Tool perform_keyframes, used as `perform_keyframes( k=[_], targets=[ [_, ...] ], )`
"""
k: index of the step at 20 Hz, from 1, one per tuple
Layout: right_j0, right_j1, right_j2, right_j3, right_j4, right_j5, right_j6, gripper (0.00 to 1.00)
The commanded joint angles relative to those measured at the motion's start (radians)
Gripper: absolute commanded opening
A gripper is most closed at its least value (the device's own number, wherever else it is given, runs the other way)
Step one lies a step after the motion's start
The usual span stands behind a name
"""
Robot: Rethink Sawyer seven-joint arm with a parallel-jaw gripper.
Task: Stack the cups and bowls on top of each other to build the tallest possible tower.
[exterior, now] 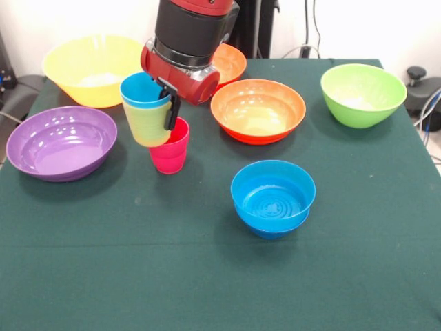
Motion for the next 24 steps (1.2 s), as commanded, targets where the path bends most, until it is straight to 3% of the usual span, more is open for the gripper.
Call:
perform_keyframes(
  k=[1,24],
  targets=[
    [0.007,0.044,0.108,0.064,0.016,-0.022,0.158,0.0],
    [0.009,0.052,0.13,0.113,0.04,-0.101,0.178,0.0]
  ],
)
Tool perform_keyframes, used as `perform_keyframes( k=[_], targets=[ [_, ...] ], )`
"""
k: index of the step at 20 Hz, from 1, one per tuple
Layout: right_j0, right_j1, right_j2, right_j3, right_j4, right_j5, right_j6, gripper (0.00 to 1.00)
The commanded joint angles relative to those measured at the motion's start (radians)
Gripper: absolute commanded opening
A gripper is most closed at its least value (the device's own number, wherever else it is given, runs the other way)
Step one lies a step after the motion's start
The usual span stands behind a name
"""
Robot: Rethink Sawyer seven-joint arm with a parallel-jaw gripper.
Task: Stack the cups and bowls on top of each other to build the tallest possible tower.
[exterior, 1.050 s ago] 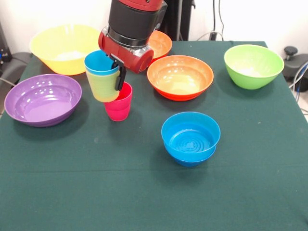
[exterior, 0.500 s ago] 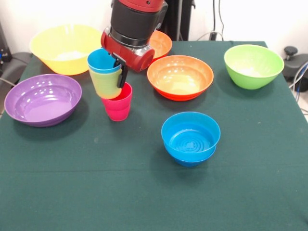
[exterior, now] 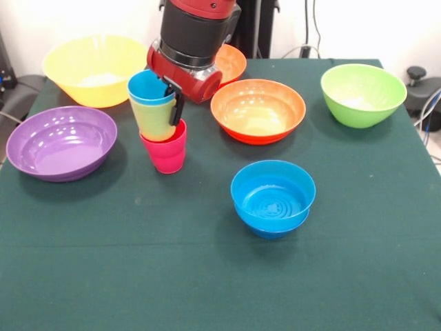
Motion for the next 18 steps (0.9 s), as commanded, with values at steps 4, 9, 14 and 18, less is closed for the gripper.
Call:
perform_keyframes(
  k=[4,9,14,18],
  targets=[
    [-0.002,0.06,0.142,0.053,0.035,-0.095,0.179,0.0],
    [-0.011,0.065,0.16,0.062,0.04,-0.123,0.178,0.0],
    [-0.014,0.064,0.166,0.066,0.046,-0.127,0.178,0.0],
    [-0.015,0.067,0.168,0.066,0.049,-0.121,0.178,0.0]
  ],
)
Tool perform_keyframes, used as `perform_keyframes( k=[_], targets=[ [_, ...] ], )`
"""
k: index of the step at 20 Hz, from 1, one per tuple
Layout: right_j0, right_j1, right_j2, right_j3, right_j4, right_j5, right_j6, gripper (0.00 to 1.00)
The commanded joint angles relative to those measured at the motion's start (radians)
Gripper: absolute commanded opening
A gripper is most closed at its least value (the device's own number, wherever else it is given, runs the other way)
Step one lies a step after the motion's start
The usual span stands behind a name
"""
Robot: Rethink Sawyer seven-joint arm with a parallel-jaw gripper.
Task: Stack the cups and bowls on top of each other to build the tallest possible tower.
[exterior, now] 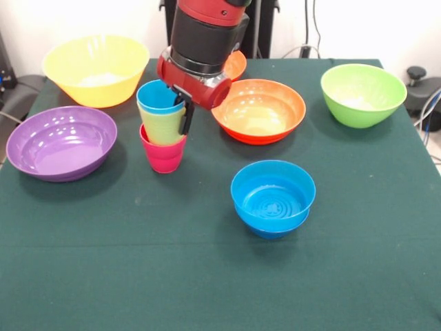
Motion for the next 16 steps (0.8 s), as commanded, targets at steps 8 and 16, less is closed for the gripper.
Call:
perform_keyframes(
  k=[8,16],
  targets=[
    [-0.014,0.071,0.131,0.036,0.047,-0.047,0.178,0.0],
    [-0.018,0.103,0.121,0.016,0.037,-0.076,0.171,0.0]
  ],
)
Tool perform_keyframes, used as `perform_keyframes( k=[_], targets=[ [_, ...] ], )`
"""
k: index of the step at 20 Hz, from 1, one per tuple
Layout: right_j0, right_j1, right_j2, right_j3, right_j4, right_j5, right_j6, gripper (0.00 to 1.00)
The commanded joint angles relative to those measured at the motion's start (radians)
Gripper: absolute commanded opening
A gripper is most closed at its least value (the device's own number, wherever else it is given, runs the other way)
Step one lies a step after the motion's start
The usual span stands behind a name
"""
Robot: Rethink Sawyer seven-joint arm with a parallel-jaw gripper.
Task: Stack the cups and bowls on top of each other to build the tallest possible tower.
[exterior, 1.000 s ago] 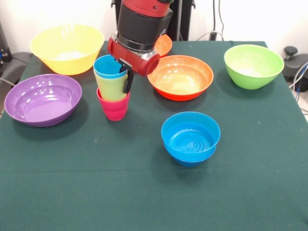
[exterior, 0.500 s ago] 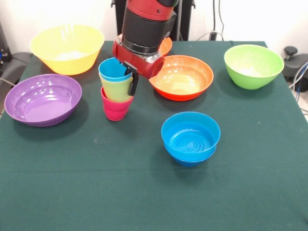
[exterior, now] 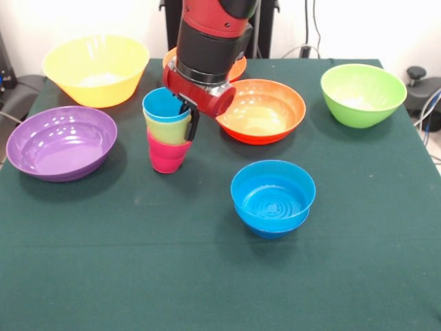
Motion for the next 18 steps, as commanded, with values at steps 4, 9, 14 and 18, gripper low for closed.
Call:
perform_keyframes(
  k=[4,9,14,18],
  targets=[
    [-0.014,0.082,0.105,0.016,0.022,-0.072,0.168,0.0],
    [-0.009,0.079,0.1,0.016,0.024,-0.072,0.166,0.0],
    [-0.005,0.081,0.094,0.012,0.022,-0.074,0.165,0.0],
    [0.001,0.082,0.088,0.01,0.023,-0.059,0.166,0.0]
  ],
)
